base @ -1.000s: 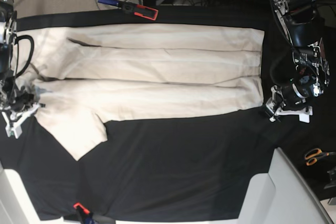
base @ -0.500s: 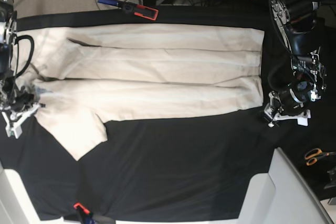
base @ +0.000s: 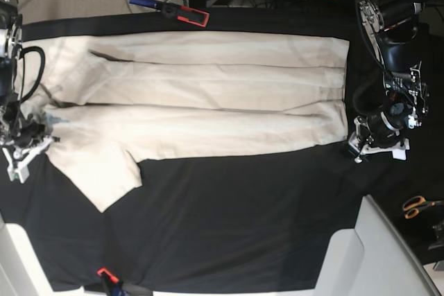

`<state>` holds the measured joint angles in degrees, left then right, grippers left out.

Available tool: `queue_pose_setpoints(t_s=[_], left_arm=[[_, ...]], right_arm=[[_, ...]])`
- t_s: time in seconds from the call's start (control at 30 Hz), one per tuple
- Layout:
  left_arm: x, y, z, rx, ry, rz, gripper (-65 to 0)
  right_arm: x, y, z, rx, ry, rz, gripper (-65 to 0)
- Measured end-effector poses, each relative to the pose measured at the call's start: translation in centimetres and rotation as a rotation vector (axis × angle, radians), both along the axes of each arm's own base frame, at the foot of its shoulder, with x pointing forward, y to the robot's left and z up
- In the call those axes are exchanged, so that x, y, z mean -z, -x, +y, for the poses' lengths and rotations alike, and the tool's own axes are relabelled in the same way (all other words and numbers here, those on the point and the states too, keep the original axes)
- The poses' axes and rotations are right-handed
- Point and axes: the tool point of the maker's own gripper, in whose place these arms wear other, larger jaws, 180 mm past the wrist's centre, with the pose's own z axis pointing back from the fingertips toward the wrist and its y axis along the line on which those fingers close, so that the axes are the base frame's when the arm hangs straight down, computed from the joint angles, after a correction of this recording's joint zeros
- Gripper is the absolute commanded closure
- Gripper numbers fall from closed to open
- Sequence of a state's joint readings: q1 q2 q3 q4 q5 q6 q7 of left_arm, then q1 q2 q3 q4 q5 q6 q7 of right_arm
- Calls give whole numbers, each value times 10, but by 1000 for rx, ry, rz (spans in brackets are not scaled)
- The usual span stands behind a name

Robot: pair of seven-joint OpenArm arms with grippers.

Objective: Fold the T-shirt properly
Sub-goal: 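Release the shirt with the left gripper and shift it along the hem, then grasp the strip end with the left gripper and lift it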

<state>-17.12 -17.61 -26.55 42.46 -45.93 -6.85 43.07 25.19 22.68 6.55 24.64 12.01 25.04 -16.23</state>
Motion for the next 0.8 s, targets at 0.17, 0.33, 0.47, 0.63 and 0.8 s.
queue_pose_setpoints(t_s=[0.17,0.33,0.47,0.63,0.8], left_arm=[[0,-1,-2,1,2,-2,-390],[0,-6,-12,4,22,-6,-390],[0,-7,-14,3,25,-10,-388],[2,-9,-21,52,-2,3,-388],[2,-9,-24,60,-2,4,-385]], right_arm=[[0,0,0,0,0,0,-3],[0,0,0,0,0,0,-3],[0,0,0,0,0,0,-3],[0,0,0,0,0,0,-3],[0,0,0,0,0,0,-3]])
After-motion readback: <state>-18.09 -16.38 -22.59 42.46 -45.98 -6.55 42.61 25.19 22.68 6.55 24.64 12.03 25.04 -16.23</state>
